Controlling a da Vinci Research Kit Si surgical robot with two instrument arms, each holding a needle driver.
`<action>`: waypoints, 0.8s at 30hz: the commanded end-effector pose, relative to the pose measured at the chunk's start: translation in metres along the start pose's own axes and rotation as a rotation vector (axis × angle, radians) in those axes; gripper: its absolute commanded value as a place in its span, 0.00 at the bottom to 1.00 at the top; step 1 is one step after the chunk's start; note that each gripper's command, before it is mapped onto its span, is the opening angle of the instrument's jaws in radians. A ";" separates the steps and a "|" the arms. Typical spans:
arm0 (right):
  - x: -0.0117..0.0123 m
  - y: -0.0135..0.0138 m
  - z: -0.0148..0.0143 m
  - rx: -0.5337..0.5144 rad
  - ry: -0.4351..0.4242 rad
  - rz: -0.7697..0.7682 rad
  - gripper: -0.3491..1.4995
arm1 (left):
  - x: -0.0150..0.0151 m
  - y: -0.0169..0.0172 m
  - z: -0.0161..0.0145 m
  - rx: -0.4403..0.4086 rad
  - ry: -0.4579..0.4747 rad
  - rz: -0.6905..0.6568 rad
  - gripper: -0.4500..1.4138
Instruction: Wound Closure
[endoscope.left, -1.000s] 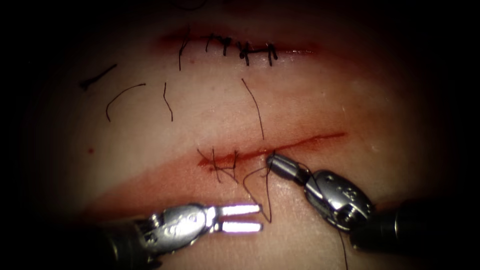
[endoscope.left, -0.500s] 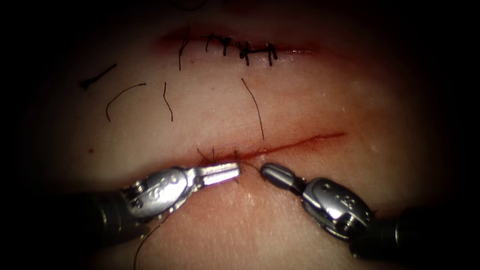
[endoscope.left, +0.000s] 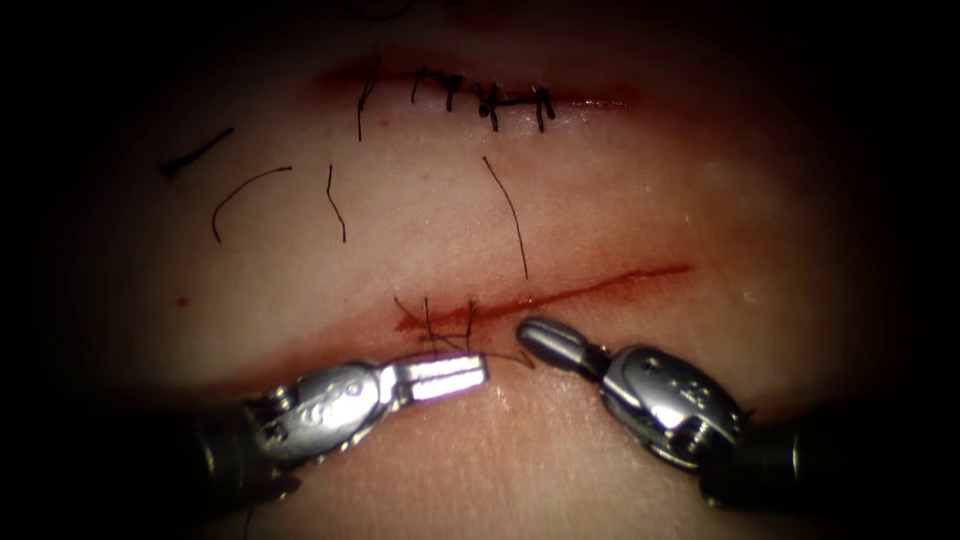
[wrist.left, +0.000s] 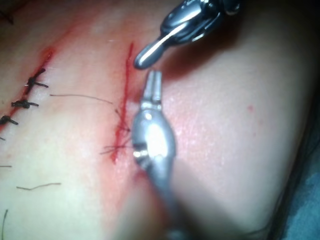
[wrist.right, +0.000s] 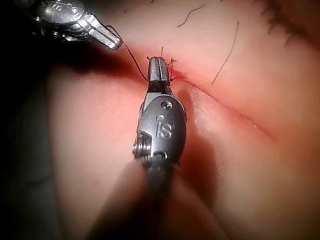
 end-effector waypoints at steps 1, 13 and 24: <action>-0.0005 0.0003 -0.0005 -0.012 -0.004 0.001 0.02 | -0.0009 0.0013 0.0000 -0.013 -0.037 0.000 0.27; -0.0002 0.0004 -0.0012 -0.004 -0.006 0.003 0.48 | 0.0032 0.0091 -0.0039 -0.073 -0.329 -0.008 0.64; -0.0012 -0.0011 -0.0015 0.003 -0.035 -0.009 0.55 | 0.0038 0.0081 -0.0043 0.049 -0.463 0.054 0.66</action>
